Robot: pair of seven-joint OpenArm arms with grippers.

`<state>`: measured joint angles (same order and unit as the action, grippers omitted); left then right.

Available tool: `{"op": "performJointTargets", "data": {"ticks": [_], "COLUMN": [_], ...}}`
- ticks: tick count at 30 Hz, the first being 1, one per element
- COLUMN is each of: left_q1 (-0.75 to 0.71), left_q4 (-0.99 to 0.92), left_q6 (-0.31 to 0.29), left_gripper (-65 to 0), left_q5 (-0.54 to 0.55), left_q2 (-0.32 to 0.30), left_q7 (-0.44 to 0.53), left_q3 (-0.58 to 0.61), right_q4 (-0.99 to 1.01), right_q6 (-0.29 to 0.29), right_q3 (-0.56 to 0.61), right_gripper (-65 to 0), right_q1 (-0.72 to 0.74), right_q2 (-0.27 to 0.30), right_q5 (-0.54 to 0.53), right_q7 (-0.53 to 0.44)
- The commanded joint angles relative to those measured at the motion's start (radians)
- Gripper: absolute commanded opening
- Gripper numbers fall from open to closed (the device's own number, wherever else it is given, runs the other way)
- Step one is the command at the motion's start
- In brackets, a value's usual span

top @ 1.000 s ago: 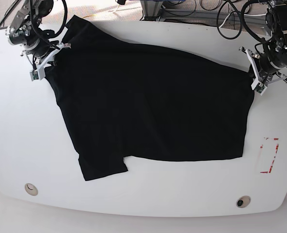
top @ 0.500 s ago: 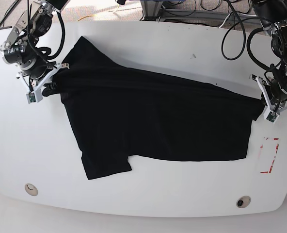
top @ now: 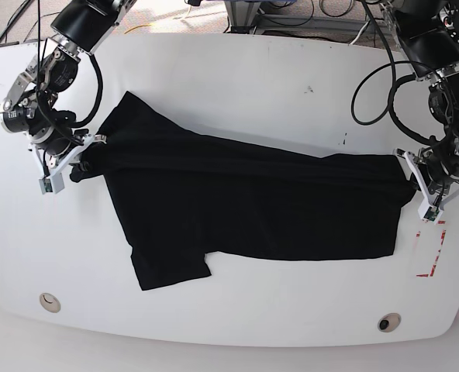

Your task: Layout the t-shirt on the table in an organized manner, then fold the t-shirt properly

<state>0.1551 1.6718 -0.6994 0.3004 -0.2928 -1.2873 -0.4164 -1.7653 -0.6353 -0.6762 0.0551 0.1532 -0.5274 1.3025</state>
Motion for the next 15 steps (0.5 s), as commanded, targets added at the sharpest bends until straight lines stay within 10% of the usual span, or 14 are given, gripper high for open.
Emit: {"op": "performJointTargets", "data": {"ticks": [1, 11, 15], "left_q1": [0.041, 0.096, 0.116], "left_q4": [-0.035, -0.143, -0.178], "left_q6": [0.001, 0.001, 0.001], "left_gripper": [-64.6, -64.2, -54.9], "left_q5": [0.001, 0.001, 0.001], "left_q2": [0.002, 0.005, 0.005], "left_q7": [0.01, 0.011, 0.022], "left_q3": [-0.003, -0.003, -0.003], "right_q4": [0.029, 0.097, 0.097], "right_q6": [-0.002, -0.002, -0.002], "right_q3": [-0.004, -0.004, -0.003], "right_gripper": [-64.5, -64.4, -64.2], "right_q1": [0.041, 0.073, 0.075], "right_q2": [0.03, 0.055, 0.055], "right_q5": [-0.013, -0.012, -0.012], "right_q7": [-0.03, -0.067, -0.077]}}
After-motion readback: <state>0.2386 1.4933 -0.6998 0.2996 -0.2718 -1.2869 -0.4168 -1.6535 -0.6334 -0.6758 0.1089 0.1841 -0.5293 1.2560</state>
